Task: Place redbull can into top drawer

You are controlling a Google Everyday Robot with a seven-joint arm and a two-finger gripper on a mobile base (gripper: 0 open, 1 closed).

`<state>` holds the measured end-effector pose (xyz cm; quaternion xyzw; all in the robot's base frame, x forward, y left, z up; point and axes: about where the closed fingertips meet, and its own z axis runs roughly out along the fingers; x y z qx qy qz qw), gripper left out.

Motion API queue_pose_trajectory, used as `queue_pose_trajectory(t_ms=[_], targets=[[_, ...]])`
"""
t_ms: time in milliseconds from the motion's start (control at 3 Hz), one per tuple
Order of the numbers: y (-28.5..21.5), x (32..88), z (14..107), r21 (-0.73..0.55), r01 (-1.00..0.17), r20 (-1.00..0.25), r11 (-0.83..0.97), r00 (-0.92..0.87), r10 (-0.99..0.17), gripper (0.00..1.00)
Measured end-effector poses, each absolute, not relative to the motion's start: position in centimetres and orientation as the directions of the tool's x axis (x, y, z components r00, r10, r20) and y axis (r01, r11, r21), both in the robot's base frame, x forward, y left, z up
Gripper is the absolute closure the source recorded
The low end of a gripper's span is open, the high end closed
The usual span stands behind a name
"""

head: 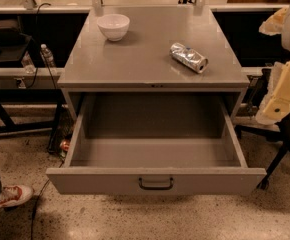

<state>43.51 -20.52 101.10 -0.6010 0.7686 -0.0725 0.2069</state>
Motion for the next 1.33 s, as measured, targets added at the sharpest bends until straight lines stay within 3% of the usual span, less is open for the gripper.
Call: queue_pose_trajectory(t_ms=[667,1333], targets=[[-20.9,44.5,101.5,-0.368,-0.855,-0.307,0.366,-0.26,-0.916,0.0],[-22.3,52.4,99.3,-0.209,-0.756,-0.516,0.62,-0.454,-0.727,0.0]])
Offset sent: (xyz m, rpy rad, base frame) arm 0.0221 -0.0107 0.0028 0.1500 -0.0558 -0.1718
